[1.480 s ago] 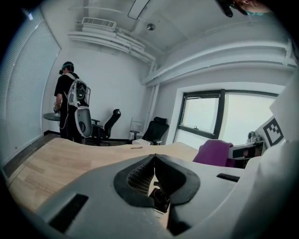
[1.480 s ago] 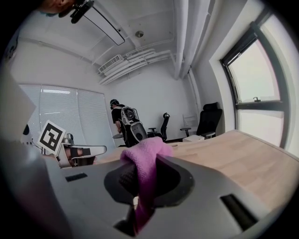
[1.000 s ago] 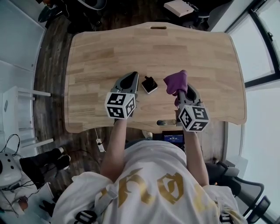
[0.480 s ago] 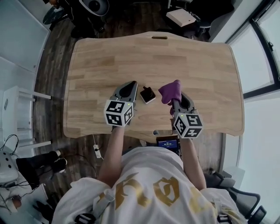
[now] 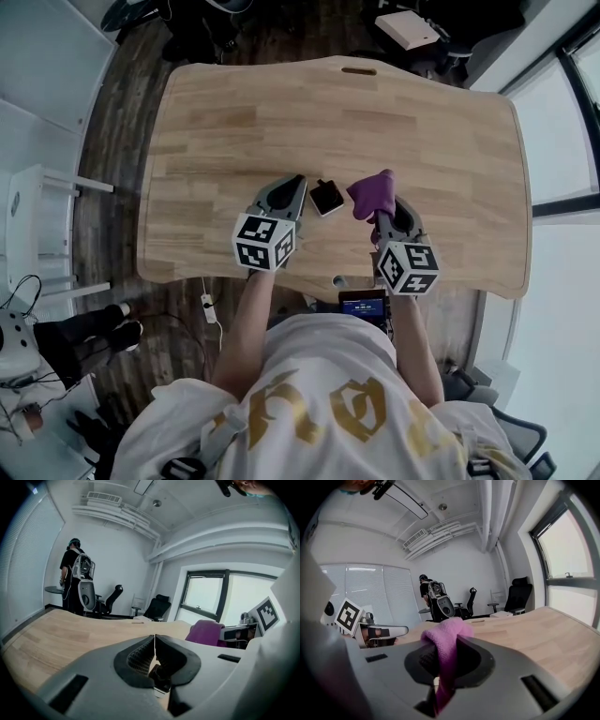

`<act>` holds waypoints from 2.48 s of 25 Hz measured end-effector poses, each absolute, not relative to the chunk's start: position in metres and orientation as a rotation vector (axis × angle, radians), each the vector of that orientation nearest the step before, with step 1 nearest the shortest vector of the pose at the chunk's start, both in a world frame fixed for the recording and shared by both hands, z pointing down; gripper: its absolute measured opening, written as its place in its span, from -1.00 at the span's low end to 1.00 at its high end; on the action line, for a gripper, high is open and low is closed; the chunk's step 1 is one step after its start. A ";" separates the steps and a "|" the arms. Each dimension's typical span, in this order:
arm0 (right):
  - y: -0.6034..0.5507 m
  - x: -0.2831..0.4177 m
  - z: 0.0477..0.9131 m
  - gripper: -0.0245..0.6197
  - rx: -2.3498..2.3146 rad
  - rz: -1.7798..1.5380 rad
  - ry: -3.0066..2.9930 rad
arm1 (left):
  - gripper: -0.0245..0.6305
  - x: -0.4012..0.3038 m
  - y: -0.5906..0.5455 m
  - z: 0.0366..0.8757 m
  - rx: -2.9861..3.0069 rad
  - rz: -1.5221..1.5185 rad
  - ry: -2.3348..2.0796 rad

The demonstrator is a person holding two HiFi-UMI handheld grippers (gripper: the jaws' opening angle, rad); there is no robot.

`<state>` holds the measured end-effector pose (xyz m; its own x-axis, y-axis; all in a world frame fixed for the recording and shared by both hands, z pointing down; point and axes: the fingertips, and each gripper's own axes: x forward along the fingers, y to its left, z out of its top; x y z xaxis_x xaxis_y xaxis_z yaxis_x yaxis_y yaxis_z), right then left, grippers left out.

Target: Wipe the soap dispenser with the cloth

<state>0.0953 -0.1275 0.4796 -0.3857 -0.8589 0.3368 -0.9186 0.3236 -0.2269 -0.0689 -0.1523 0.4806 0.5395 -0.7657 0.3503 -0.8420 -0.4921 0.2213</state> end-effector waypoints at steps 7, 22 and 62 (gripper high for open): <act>-0.131 0.094 0.492 -0.82 1.611 0.593 -2.409 | -0.89 -0.071 -0.146 0.503 2.418 0.365 -1.322; -0.138 0.092 0.525 -0.82 1.558 0.646 -2.353 | -0.89 -0.065 -0.131 0.566 2.401 0.493 -1.138; -0.168 0.111 0.559 -0.82 1.574 0.830 -2.279 | 0.19 -0.006 -0.137 0.655 2.624 0.923 -0.856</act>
<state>0.1111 -0.1678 0.5595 -0.3850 -0.7739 0.5028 -0.9160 0.2541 -0.3104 -0.0061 -0.1368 0.6547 0.6307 -0.4506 0.6318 -0.5962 -0.8025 0.0229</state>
